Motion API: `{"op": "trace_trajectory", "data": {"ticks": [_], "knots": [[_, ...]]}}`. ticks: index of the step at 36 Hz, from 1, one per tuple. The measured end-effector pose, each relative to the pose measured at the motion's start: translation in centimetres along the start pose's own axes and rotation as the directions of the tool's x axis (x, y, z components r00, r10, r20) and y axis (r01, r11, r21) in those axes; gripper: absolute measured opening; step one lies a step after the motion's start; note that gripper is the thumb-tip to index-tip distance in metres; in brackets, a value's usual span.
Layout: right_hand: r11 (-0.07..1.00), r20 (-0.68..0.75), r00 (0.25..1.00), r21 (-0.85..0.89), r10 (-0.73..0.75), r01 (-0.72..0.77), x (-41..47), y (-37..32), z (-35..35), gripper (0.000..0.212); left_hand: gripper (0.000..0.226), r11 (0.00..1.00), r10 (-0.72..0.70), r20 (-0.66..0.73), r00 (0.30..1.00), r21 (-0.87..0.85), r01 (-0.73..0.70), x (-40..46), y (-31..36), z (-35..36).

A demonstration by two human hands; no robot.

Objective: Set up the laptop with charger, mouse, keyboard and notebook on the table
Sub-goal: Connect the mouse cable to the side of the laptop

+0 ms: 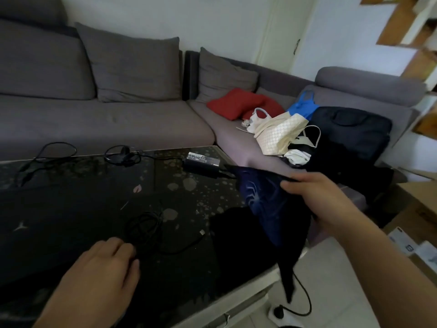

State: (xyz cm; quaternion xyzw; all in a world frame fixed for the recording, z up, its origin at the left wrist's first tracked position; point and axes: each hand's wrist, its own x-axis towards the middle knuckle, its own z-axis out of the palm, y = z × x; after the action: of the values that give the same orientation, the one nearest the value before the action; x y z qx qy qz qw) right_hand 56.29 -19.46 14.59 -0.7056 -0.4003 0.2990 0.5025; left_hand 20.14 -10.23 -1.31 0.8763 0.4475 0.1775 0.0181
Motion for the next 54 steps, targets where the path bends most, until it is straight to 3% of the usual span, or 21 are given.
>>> {"op": "trace_trajectory", "data": {"ticks": [2,3,5,7,8,10,12,14,16,18,20,24,27,29,33,38,41,44,46,49,54], "knots": [[0.990,0.088,0.996,0.142,-0.020,0.008,-0.6,-2.0,-0.1,0.027,0.017,0.951,-0.061,0.133,0.989,-0.292,0.097,1.0,2.4,-1.8],[0.979,0.128,0.991,0.205,-0.042,0.015,-0.9,-2.9,-0.1,0.024,0.011,0.846,-0.125,0.264,0.956,-0.475,0.241,1.6,4.0,-2.2],[0.953,0.151,0.985,0.302,-0.088,0.038,-1.5,-4.3,-0.2,0.022,0.047,0.393,-0.132,0.553,0.823,-0.733,0.555,2.7,7.3,-2.7],[0.928,0.118,0.987,0.368,-0.105,0.055,-1.3,-4.6,-0.6,0.029,0.103,-0.096,-0.023,0.649,0.761,-0.759,0.644,3.8,9.7,-2.4],[0.919,0.104,0.989,0.392,-0.103,0.054,-1.2,-4.4,-0.8,0.032,0.109,-0.283,0.072,0.655,0.752,-0.710,0.645,4.1,10.7,-2.4],[0.916,0.091,0.993,0.399,-0.080,0.037,-0.8,-3.3,-1.0,0.031,0.080,-0.516,0.255,0.558,0.789,-0.611,0.600,4.7,12.5,-2.4],[0.931,0.067,0.997,0.364,-0.038,0.011,-0.6,-1.2,-1.1,0.026,0.051,-0.652,0.193,0.490,0.850,-0.584,0.484,5.3,13.7,-2.4],[0.955,0.034,0.999,0.295,0.000,-0.010,-0.6,1.9,-1.4,0.021,0.032,-0.587,-0.057,0.532,0.845,-0.702,0.403,6.1,14.0,-1.3],[0.992,-0.011,1.000,0.130,-0.008,0.010,-0.1,6.0,-2.2,0.017,0.030,-0.335,-0.272,0.569,0.776,-0.812,0.478,6.6,13.8,-0.1],[0.999,-0.043,0.999,-0.043,0.007,-0.008,0.3,9.6,-3.0,0.021,0.039,-0.087,-0.301,0.602,0.739,-0.789,0.608,6.7,13.9,0.6],[0.982,-0.062,0.996,-0.175,0.057,-0.067,0.6,12.3,-3.6,0.033,0.046,0.011,-0.240,0.662,0.710,-0.730,0.684,6.5,14.0,1.2],[0.890,-0.027,0.987,-0.431,0.156,-0.152,2.0,15.3,-4.1,0.064,0.038,-0.017,-0.247,0.691,0.680,-0.704,0.710,6.8,14.1,2.4],[0.817,-0.031,0.994,-0.567,0.108,-0.106,4.6,17.1,-4.8,0.068,0.023,-0.173,-0.277,0.724,0.632,-0.685,0.708,7.5,13.5,2.9],[0.778,-0.031,0.997,-0.623,0.069,-0.073,6.5,17.0,-4.8,0.070,0.018,-0.209,-0.277,0.726,0.630,-0.685,0.697,7.8,13.2,3.1],[0.707,0.049,0.999,-0.706,0.008,0.029,9.9,14.4,-3.5,0.058,0.011,-0.064,-0.363,0.639,0.678,-0.743,0.666,8.2,13.0,3.4],[0.627,0.148,0.989,-0.769,-0.020,0.128,13.5,13.1,-0.9,0.037,0.015,0.390,-0.251,0.539,0.804,-0.704,0.594,7.7,13.1,3.1],[0.621,0.169,0.983,-0.763,-0.073,0.178,15.2,12.7,1.3,0.037,0.012,0.570,-0.090,0.559,0.824,-0.650,0.503,7.2,12.2,2.5],[0.633,0.222,0.966,-0.732,-0.131,0.254,16.2,11.7,4.2,0.034,0.027,0.774,0.105,0.546,0.831,-0.569,0.276,6.7,10.6,3.0],[0.644,0.238,0.958,-0.712,-0.157,0.282,16.8,11.1,6.4,0.031,0.042,0.893,0.154,0.441,0.884,-0.446,0.066,6.2,9.2,4.1],[0.648,0.208,0.964,-0.714,-0.166,0.266,17.3,10.9,8.9,0.032,0.038,0.980,0.139,0.133,0.981,-0.161,-0.117,5.9,7.5,6.2],[0.593,0.091,0.994,-0.799,-0.054,0.105,16.8,10.8,10.0,0.041,0.029,0.995,-0.066,0.065,0.996,-0.073,0.071,7.2,6.2,6.4]]}}
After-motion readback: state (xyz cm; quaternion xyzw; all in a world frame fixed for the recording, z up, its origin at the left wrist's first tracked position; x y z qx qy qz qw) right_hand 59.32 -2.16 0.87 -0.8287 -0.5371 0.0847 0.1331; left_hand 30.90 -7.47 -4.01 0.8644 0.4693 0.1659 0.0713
